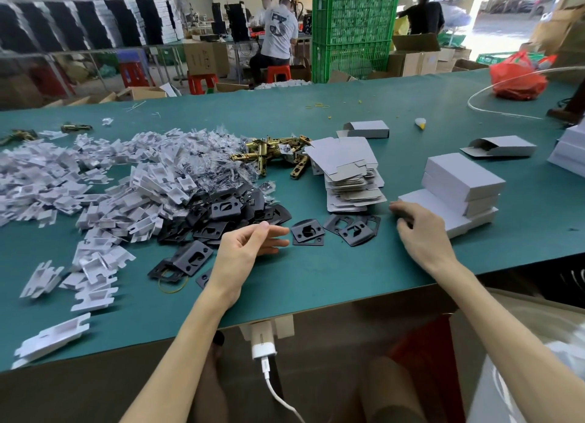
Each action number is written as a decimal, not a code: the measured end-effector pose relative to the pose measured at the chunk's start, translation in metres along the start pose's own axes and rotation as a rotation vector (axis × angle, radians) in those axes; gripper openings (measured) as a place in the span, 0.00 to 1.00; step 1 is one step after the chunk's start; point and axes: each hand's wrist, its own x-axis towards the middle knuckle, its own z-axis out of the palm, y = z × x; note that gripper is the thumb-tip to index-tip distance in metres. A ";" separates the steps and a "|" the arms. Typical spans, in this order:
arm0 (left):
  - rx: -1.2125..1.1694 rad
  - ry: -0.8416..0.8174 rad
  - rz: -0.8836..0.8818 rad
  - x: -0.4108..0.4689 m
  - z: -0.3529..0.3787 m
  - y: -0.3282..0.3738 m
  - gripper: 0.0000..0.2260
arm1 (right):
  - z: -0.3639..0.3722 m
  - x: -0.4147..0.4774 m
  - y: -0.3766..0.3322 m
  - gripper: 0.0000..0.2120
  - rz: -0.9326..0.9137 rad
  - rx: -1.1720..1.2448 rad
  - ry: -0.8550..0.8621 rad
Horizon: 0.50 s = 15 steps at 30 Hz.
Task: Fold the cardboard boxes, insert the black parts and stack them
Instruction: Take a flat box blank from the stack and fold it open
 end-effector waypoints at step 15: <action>0.046 0.055 -0.015 -0.001 0.001 0.002 0.16 | 0.027 0.077 -0.091 0.38 -0.365 -0.550 -0.268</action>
